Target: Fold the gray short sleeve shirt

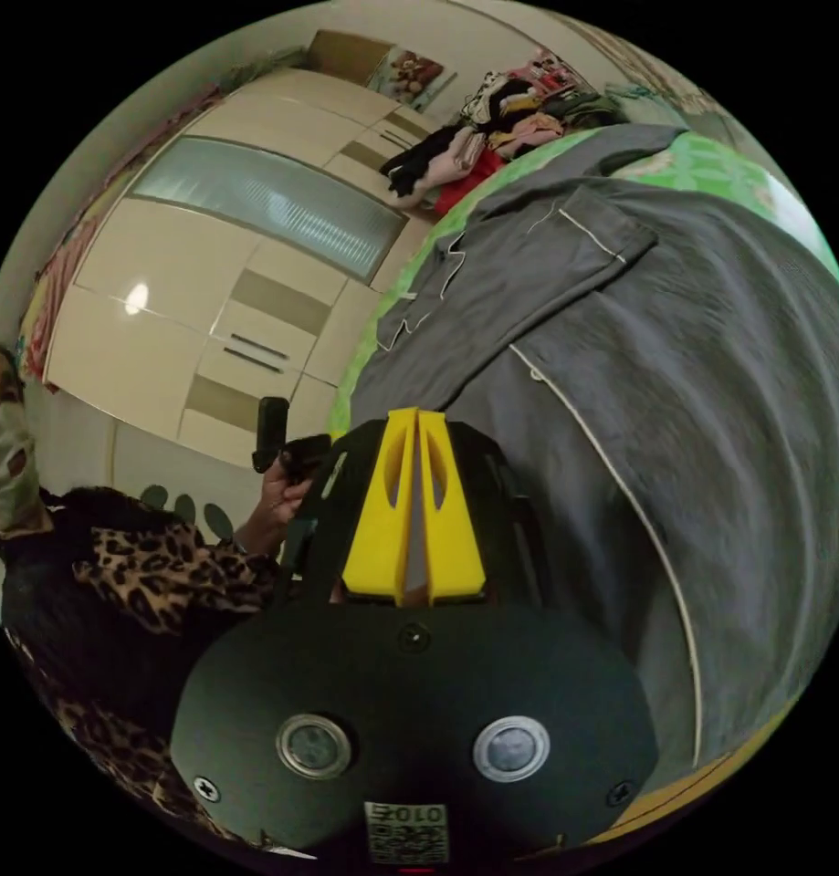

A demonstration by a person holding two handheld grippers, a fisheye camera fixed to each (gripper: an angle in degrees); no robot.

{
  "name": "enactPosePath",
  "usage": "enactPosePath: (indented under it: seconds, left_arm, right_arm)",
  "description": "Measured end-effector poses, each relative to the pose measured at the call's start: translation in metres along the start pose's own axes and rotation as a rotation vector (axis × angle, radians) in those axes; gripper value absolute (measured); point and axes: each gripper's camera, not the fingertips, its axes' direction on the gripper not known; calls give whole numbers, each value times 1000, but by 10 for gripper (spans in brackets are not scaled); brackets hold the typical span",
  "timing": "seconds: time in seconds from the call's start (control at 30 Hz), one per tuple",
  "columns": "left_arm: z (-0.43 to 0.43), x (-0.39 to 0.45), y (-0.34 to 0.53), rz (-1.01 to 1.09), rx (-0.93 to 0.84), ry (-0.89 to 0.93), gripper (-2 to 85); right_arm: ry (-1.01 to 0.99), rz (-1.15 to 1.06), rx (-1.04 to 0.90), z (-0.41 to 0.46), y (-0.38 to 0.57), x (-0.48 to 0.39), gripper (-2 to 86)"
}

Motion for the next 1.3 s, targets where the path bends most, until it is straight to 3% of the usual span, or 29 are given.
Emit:
enactPosePath:
  seconds: [0.17, 0.27, 0.37, 0.57, 0.73, 0.97, 1.07, 1.13, 1.3]
  left_arm:
    - [-80, -51, 6, -108, 204, -197, 24]
    - [-107, -77, 9, -183, 226, -379, 51]
    - [-116, -97, -1, -188, 230, -442, 74]
    - [-109, -135, -19, -207, 267, -451, 93]
    - [-83, -165, -46, -183, 180, -440, 85]
    - [-41, -183, -81, -78, 68, -476, 12]
    - [-38, -195, -87, -98, 45, -429, 0]
    - [-36, -201, -88, -110, 36, -418, -2]
    - [-44, -213, -79, -113, 13, -439, -4]
  right_arm:
    - [69, -30, -164, 34, 40, -39, 125]
    - [213, -125, -278, 86, 50, -86, 139]
    - [352, -208, -319, 142, 61, -130, 154]
    - [610, -242, -351, 238, 85, -181, 164]
    - [792, -188, -306, 275, 111, -195, 161]
    - [905, -123, -220, 301, 120, -201, 125]
    - [916, -141, -232, 310, 120, -206, 70]
    - [1024, -170, -251, 320, 119, -211, 39]
    - [1004, -195, -295, 325, 110, -220, 28]
